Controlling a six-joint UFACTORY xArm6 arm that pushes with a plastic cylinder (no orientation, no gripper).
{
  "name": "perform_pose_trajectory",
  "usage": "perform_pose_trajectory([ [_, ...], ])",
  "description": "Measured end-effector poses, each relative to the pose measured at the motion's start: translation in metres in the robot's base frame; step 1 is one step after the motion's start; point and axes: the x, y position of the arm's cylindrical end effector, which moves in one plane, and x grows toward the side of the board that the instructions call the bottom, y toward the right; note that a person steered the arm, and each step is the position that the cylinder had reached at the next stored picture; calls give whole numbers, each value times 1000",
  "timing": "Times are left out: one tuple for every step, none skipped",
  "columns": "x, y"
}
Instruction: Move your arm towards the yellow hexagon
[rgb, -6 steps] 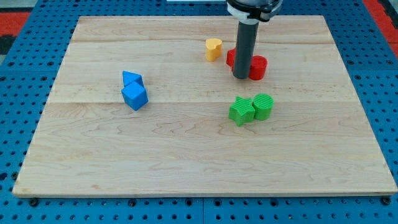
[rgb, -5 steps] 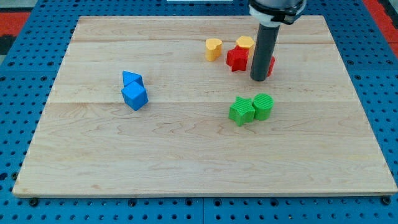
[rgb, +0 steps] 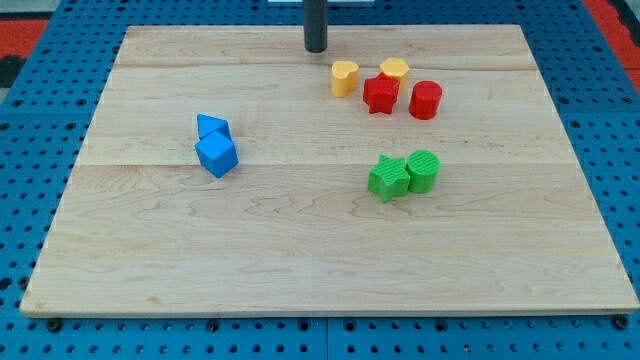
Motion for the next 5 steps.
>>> perform_pose_trajectory([
  [-13,121],
  [26,190],
  [71,130],
  [72,8],
  [72,-92],
])
